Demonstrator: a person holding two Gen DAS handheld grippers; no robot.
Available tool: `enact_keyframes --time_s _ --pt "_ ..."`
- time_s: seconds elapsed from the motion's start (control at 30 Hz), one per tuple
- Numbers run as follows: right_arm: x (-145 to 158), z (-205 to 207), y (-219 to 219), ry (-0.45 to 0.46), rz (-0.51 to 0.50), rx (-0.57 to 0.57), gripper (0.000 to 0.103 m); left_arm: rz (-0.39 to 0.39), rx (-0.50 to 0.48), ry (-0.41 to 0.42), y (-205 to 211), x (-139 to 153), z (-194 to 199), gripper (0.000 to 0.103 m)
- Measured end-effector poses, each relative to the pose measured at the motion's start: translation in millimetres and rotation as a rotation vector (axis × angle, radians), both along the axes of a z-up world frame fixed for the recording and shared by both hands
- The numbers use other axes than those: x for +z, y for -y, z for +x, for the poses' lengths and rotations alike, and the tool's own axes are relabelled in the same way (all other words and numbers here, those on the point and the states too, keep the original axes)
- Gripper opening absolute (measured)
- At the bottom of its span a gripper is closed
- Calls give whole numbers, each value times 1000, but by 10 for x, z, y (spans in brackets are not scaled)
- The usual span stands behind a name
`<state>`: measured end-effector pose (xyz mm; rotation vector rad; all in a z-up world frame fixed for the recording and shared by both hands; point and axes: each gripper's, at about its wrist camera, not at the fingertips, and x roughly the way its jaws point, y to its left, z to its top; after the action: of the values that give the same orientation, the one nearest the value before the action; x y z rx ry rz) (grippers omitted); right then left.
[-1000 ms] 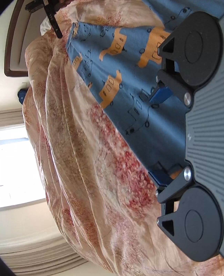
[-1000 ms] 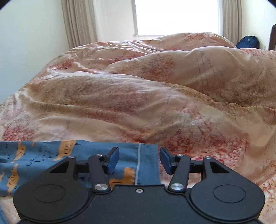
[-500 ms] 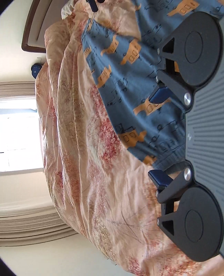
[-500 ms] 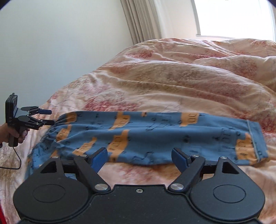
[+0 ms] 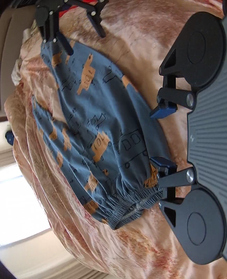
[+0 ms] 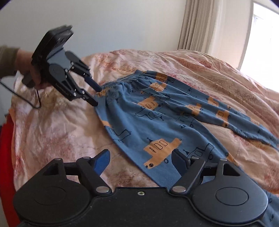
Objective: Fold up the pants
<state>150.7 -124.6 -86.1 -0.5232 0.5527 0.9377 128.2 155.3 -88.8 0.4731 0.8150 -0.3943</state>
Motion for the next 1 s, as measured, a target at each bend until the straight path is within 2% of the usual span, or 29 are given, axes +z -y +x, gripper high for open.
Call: enact_keyframes --time_s 0.07,0.13,0.23,0.27,0.3,0.33,0.37,0.4,0.53,0.67,0.77,0.8,0.87,0.9,0.93,1.0 --pt "-95 -83 -137 53 -76 34 63 80 -109 1 129 -44 -50 55" --pt "-172 -70 -227 65 -129 30 54 161 -187 11 207 -87 -71 55" --pt "-282 -29 -313 106 -210 46 53 245 -270 17 271 -155 -58 55" --pt "-306 -35 -334 128 -229 58 47 253 -295 10 263 -168 -31 55" --pt "-320 -39 -347 147 -242 68 43 255 -310 4 251 -171 -16 48" --pt "-334 -34 -359 153 -253 78 27 253 -316 -5 235 -167 1 29" --pt "-341 -28 -369 154 -260 80 7 251 -315 -17 215 -163 22 18" --pt "-349 -16 -378 151 -268 76 2 256 -301 -22 187 -162 57 8" --pt "-302 -5 -362 153 -241 69 0 223 -295 -35 89 -90 56 2" --pt "-197 -81 -322 124 -222 99 0 249 -329 -49 46 -59 -77 2" --pt "-213 -140 -318 110 -226 117 0 265 -307 -42 50 -88 -105 4" --pt "-240 -133 -316 100 -231 101 3 286 -302 -30 74 -81 -122 10" --pt "-151 -84 -174 22 -150 57 24 317 -307 -9 100 -31 -189 18" --pt "-55 -21 -13 -26 -81 -5 29 321 -297 10 109 15 -217 29" --pt "42 64 187 -76 -13 -71 37 305 -285 27 109 69 -253 45" --pt "237 299 776 -134 115 -249 48 222 -252 58 108 199 -318 60"
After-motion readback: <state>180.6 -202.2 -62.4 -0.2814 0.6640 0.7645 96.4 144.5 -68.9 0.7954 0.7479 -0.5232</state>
